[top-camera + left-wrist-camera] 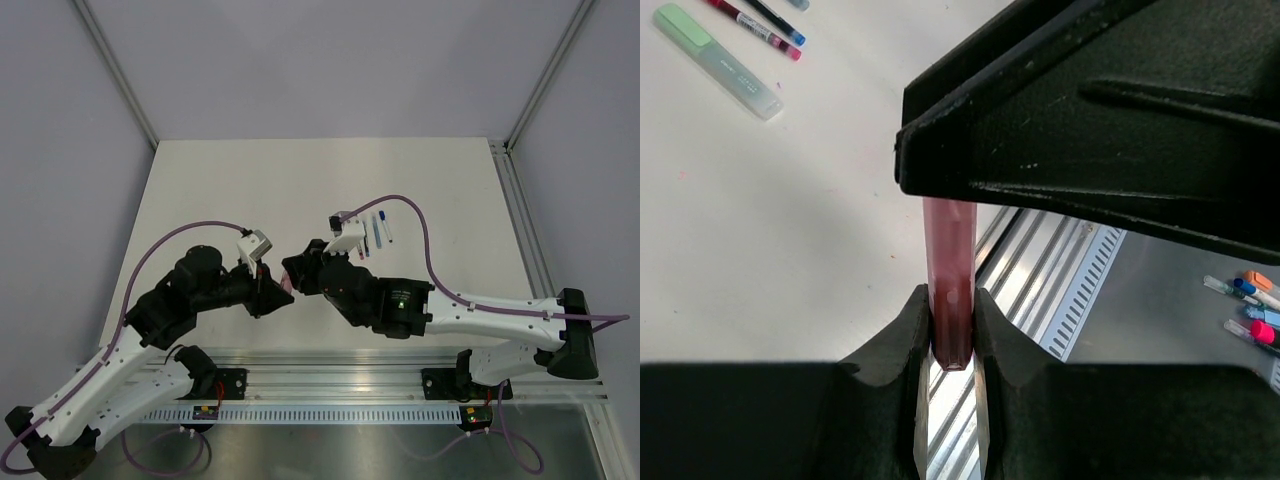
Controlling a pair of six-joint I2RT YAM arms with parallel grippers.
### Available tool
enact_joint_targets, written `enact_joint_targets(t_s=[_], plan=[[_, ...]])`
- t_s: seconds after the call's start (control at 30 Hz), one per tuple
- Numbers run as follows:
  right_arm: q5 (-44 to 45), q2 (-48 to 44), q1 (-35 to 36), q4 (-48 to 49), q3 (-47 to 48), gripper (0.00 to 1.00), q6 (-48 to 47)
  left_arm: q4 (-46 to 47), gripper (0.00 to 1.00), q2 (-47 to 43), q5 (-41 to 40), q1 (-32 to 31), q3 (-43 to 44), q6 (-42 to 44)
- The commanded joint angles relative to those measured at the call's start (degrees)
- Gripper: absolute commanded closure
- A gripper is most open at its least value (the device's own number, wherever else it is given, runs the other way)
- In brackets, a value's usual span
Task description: Insert the pens into the pen caps
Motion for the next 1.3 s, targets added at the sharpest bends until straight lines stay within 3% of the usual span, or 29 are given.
enact_joint_targets(t_s=[0.0, 0.03, 0.13, 0.37, 0.6, 0.73, 0.87, 0.9, 1.0, 1.17, 1.27], plan=[[-10.6, 3.7, 4.8, -8.1, -2.7, 0.95, 3.3, 25.8, 1.00, -1.1, -3.3, 1.0, 4.0, 0.0], [-9.9, 3.8, 4.8, -8.5, -2.1, 0.83, 3.5, 25.7, 1.00, -0.9, -3.2, 1.0, 4.0, 0.0], [-6.4, 4.6, 4.8, -10.5, 1.3, 0.67, 2.3, 25.8, 1.00, -0.2, -2.4, 1.0, 4.1, -0.2], [-1.3, 7.8, 3.7, -13.7, 9.2, 0.62, -1.3, 25.8, 1.00, 0.5, -2.7, 1.0, 3.9, -0.6], [-0.4, 8.0, 2.3, -14.6, 10.6, 0.63, -2.2, 25.2, 1.00, -0.2, -4.3, 1.0, 4.0, -0.3], [-2.5, 7.3, -0.4, -15.0, 10.5, 0.85, -3.1, 24.5, 1.00, -0.6, -5.1, 1.0, 4.2, -0.2], [-7.3, 4.2, -5.5, -11.6, 6.6, 0.94, -4.3, 22.7, 0.77, -0.8, -7.3, 1.0, 5.1, 1.0], [-9.2, 3.1, -8.6, -11.0, 6.0, 0.95, -4.4, 22.2, 0.63, -0.9, -8.1, 1.0, 5.3, 1.2], [-14.5, 1.9, -13.8, -9.0, 4.0, 0.96, -5.7, 19.9, 0.38, -1.2, -12.9, 1.0, 6.3, 2.5], [-19.0, 3.3, -19.7, -8.4, 4.2, 0.97, -8.0, 17.5, 0.15, -2.2, -17.8, 1.0, 7.0, 3.3], [-20.8, 6.2, -22.3, -7.8, 4.7, 0.96, -10.0, 16.7, 0.13, -2.5, -20.2, 1.1, 7.1, 3.1]])
